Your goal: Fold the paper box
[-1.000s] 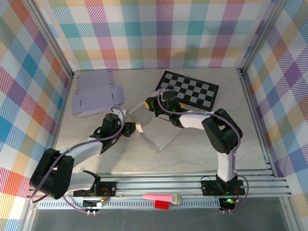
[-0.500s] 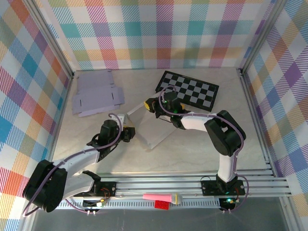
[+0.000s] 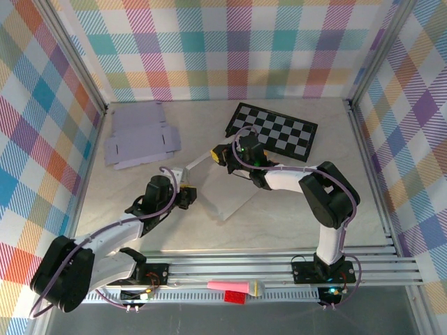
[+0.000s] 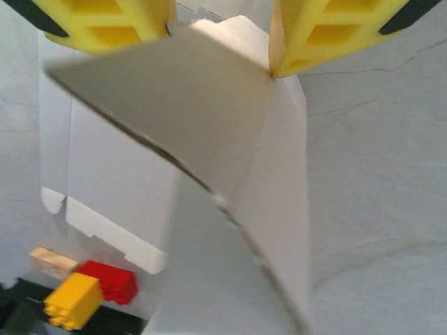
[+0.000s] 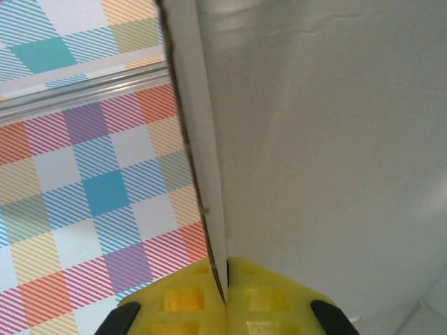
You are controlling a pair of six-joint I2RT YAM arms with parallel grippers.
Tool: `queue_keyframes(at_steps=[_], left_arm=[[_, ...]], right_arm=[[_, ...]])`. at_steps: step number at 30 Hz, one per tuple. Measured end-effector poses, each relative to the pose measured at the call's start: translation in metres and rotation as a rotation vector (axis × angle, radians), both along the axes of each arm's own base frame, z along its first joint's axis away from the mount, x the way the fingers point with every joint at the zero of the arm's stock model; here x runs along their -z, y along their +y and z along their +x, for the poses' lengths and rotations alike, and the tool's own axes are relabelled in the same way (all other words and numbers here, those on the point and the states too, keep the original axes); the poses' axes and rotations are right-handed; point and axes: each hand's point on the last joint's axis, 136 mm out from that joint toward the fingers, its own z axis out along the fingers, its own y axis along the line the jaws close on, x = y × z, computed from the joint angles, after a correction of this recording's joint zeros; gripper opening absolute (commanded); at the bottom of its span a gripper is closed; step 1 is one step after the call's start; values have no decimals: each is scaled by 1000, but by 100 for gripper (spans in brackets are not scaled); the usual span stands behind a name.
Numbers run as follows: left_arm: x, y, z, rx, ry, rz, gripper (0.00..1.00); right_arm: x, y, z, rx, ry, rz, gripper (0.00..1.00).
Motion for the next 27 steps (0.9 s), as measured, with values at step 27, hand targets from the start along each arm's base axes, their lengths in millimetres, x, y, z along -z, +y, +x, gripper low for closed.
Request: queue_keyframes(at_steps=[27], left_arm=[[-16,74,-6,-435,159,96,32]], right_arm=[[0,3,-4,-56,21,-23,0]])
